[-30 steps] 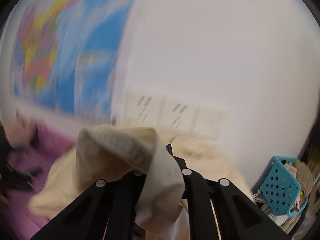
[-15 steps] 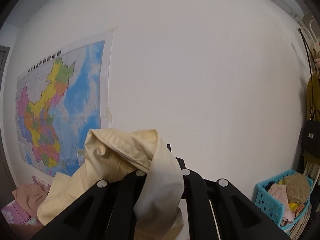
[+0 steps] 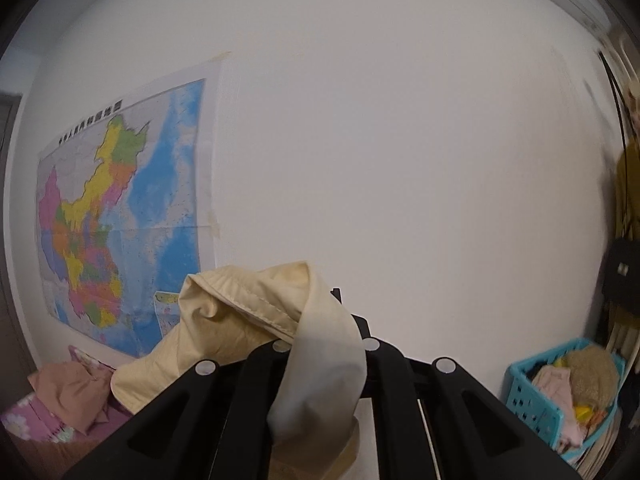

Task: Fold large clothes
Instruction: 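Lift the cream shirt with the right gripper while the left gripper grasps another edge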

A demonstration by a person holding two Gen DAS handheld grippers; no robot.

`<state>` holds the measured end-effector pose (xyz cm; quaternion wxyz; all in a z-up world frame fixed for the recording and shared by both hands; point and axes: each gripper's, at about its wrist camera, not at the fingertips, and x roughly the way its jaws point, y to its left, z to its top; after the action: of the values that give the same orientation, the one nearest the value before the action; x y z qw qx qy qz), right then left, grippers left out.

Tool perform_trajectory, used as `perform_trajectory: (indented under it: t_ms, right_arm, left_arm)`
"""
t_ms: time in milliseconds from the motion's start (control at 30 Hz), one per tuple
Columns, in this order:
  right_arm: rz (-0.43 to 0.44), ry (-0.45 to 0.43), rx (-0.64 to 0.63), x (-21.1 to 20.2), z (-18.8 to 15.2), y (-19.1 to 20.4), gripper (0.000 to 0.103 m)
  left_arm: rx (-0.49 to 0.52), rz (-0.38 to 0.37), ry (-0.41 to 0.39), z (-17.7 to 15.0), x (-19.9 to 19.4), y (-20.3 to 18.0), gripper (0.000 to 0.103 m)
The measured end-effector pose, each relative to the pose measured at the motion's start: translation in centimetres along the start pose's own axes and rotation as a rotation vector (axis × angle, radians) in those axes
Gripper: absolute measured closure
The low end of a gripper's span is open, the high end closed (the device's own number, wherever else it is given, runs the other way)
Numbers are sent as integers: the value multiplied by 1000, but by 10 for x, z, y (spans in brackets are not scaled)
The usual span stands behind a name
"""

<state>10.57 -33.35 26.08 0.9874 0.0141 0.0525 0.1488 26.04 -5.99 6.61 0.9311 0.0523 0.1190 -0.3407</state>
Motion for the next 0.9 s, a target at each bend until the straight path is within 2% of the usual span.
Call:
perform_trajectory:
  t_ms: [167, 233, 367, 433, 533, 700, 833, 900]
  right_arm:
    - [-35, -64, 13, -41, 21, -9, 99]
    - [-52, -112, -11, -68, 38, -2, 99]
    - [-22, -216, -42, -129, 77, 20, 99]
    - [7, -249, -62, -158, 93, 36, 99]
    - [35, -274, -120, -193, 107, 66, 99]
    - [161, -285, -132, -239, 104, 107, 99]
    - [300, -300, -125, -264, 91, 132, 99]
    - [385, -274, -99, -270, 83, 139, 99]
  left_arm:
    - [14, 34, -105, 40, -43, -10, 100]
    - [15, 58, -178, 65, -75, -11, 100]
    - [34, 87, -304, 111, -154, -17, 99]
    - [64, 116, -356, 122, -197, -22, 99]
    - [84, 178, -387, 130, -259, -25, 99]
    - [53, 276, -378, 134, -357, -24, 99]
    - [81, 406, -384, 135, -431, -36, 99]
    - [112, 479, -374, 134, -471, -53, 99]
